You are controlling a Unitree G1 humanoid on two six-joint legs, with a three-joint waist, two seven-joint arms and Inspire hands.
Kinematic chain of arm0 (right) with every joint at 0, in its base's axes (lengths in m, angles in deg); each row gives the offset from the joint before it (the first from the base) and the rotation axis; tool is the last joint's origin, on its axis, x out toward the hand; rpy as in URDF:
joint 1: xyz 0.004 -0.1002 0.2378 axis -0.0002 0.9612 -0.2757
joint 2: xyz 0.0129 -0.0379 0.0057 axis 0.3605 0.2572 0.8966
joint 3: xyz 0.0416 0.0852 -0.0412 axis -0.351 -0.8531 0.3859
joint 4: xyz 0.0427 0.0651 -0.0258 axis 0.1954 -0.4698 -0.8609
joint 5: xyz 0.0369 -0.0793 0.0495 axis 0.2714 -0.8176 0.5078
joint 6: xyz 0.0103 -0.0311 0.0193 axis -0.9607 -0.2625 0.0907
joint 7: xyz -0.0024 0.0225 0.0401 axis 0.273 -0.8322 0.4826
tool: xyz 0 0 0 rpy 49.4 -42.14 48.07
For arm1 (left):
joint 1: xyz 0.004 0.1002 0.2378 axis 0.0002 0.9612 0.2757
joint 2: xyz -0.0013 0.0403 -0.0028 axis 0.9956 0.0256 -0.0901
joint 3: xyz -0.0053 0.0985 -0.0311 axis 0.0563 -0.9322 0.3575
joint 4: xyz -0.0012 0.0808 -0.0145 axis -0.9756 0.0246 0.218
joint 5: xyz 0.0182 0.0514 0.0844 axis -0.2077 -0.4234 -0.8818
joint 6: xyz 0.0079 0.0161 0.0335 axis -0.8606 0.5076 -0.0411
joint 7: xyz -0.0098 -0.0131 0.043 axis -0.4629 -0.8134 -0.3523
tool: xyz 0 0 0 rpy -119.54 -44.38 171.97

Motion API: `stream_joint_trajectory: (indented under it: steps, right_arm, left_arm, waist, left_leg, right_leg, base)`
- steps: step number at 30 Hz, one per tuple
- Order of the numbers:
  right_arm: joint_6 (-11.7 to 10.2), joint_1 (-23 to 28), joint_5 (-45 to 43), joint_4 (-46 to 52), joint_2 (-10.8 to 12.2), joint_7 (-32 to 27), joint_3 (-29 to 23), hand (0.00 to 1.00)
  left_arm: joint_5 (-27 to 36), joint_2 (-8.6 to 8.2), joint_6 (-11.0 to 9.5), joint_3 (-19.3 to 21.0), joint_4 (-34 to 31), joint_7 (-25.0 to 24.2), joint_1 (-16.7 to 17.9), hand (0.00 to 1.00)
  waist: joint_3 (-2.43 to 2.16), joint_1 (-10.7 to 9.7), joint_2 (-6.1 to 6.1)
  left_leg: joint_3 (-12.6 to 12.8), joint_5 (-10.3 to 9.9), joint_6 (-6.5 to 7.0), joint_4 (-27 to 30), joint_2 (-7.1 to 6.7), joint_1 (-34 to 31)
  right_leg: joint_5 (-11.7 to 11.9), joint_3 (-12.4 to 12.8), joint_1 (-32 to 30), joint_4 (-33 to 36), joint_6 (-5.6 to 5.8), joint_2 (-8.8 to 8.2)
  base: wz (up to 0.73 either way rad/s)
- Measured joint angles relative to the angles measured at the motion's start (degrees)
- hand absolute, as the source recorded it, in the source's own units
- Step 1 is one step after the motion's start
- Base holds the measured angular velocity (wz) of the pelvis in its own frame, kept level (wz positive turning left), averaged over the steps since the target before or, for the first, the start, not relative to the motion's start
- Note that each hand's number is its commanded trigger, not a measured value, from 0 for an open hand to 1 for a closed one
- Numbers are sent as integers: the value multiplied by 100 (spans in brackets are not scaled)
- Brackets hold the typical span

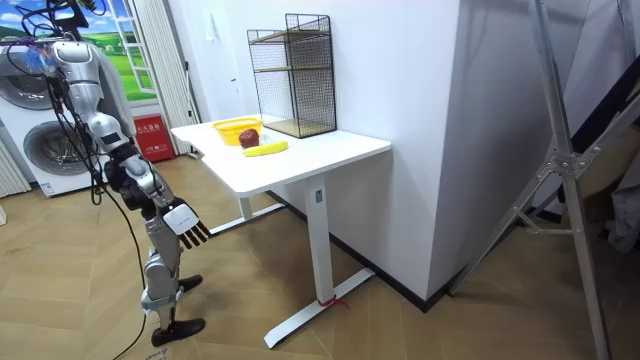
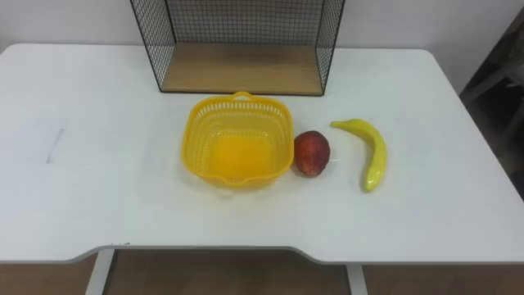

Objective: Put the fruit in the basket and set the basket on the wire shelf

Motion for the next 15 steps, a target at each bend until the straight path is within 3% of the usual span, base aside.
stream_joint_trajectory:
  steps: [15]
  right_arm:
    - [25, -44, -7, -107, -4, -69, -13, 0]
  left_arm:
    - [-117, 18, -4, 32, -1, -5, -52, 0]
  waist:
    - [-12, 8, 23]
  left_leg:
    - [-11, -1, 0, 9, -2, -4]
  right_leg:
    - [0, -8, -3, 1, 0, -1]
  base:
    - [0]
